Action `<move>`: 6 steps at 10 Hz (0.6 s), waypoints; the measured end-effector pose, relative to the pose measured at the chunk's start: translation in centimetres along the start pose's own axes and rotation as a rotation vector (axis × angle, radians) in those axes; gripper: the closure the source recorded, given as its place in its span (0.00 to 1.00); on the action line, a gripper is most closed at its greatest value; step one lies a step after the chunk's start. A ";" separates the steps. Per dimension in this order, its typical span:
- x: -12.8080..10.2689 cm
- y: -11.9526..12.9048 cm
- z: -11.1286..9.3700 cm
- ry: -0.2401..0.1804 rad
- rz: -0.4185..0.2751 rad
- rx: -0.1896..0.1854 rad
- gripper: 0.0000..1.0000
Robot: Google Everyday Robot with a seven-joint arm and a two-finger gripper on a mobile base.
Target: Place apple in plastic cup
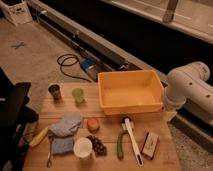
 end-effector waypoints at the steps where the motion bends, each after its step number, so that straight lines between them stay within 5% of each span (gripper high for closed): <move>1: 0.0 0.0 0.0 0.000 0.000 0.000 0.35; 4: -1.0 -1.1 -0.6 -0.012 -0.012 0.050 0.35; 6: -4.5 -2.5 -1.4 -0.047 -0.053 0.093 0.35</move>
